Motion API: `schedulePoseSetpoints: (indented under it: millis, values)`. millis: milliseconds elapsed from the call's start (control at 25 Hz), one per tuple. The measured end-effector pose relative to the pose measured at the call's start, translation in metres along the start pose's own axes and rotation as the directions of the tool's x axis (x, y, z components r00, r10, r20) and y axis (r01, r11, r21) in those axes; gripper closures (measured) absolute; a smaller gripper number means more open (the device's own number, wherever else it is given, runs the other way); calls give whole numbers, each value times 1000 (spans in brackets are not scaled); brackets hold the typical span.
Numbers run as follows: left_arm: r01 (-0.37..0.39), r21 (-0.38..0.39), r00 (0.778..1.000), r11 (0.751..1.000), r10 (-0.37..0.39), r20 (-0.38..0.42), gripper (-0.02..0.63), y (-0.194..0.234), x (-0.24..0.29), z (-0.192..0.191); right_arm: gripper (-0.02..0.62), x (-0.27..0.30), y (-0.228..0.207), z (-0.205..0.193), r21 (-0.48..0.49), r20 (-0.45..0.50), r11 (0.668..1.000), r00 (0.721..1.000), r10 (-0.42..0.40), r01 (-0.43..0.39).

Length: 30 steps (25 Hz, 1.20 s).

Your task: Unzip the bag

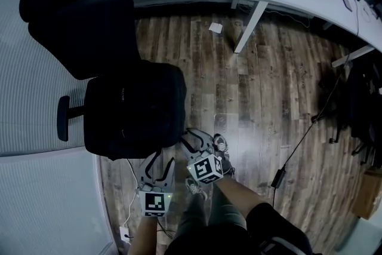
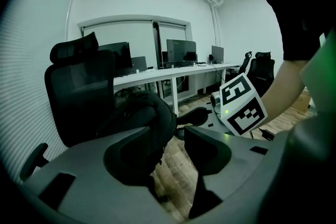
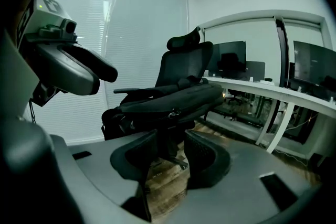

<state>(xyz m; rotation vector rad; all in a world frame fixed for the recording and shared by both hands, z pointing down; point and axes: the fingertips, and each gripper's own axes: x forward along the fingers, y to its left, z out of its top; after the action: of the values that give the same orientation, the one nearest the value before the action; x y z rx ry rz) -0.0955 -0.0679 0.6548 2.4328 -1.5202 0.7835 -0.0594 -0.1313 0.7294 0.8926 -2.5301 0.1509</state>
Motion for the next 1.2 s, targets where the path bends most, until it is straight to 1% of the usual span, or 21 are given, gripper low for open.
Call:
schedulePoseSetpoints:
  millis: [80,200,280,400,600,760,960,1200]
  values:
    - [3,2,1000,1000,-3,-6,411,-2,3,-4,443,0,-4,3,-22,18,1000,1000,-19,19]
    - [5,-4,1000,1000,-5,-17,411,-4,6,-7,450,-1,-4,6,-59,35,998,999,-19,21]
    - [7,-11,1000,1000,-7,-9,411,-7,9,-4,520,-4,-7,9,-77,51,997,998,-28,32]
    - [14,-10,999,1000,-15,-34,411,-11,11,-10,528,-8,-10,12,-86,60,996,998,-26,31]
    - [6,-2,999,1000,-7,-36,411,-7,17,-10,546,-16,-12,16,-74,77,997,997,3,2]
    - [-3,38,999,999,5,-54,411,-4,27,-11,548,-19,-11,18,-98,55,994,997,48,-43]
    - [-6,121,997,993,15,-75,411,-7,43,-14,548,-21,-9,23,-74,31,990,992,120,-118]
    - [-46,217,988,975,76,-132,411,-3,63,-14,549,-22,-8,32,-64,-2,971,973,229,-228]
